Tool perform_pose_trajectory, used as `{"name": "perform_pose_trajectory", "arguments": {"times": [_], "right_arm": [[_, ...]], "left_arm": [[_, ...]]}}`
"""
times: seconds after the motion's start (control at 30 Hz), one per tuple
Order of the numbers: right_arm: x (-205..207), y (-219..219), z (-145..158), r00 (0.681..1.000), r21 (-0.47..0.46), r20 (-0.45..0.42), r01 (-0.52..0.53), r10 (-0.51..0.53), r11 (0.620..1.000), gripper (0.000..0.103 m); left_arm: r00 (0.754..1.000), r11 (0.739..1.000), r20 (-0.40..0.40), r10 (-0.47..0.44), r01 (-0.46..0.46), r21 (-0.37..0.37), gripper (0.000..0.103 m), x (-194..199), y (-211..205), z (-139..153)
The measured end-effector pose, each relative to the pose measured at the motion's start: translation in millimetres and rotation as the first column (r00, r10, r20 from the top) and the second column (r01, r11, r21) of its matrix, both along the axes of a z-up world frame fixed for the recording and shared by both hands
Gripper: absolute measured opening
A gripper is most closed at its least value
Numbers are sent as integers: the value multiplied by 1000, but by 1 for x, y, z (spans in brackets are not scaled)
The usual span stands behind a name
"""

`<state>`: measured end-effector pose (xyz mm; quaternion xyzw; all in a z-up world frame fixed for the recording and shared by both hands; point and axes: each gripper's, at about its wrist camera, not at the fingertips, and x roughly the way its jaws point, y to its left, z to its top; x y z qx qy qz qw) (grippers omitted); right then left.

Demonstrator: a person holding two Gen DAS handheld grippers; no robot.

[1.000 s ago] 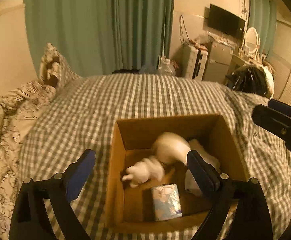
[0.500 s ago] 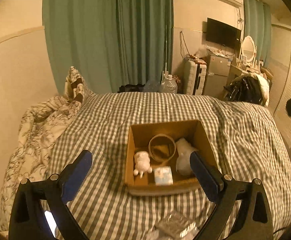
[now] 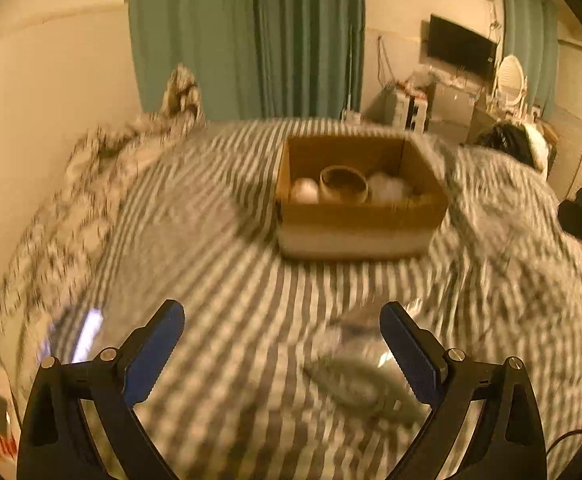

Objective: Organize objects
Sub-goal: 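Grasp the grey plastic clip with the right tool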

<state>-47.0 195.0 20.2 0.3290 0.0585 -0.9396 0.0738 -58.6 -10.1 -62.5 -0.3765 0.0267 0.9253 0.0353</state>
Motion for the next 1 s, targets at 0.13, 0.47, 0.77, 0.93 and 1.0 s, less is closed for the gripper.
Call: {"name": "perform_pose_trajectory", "arguments": {"times": [0.13,0.47,0.77,0.93,1.0], "right_arm": [[2,-14,-58,995,-17,98,-28,29,999,75],[-7,-48,-152,929,-102,325,-152,177,983,72],[-4,-70,-167,895,-93,373,-224,243,970,18],[10,-61,-138,920,-119,297,-230,256,966,11],[17,-55,-119,936,-123,250,-224,249,967,10]], "left_arm": [[999,998,49,-17,19,-53,101,10,1,-28],[998,991,59,-7,15,-136,101,4,-11,-42],[998,990,69,-7,16,-138,101,1,-16,-45],[997,992,75,-8,17,-126,101,0,-15,-43],[997,993,79,-11,20,-115,101,0,-14,-42]]}}
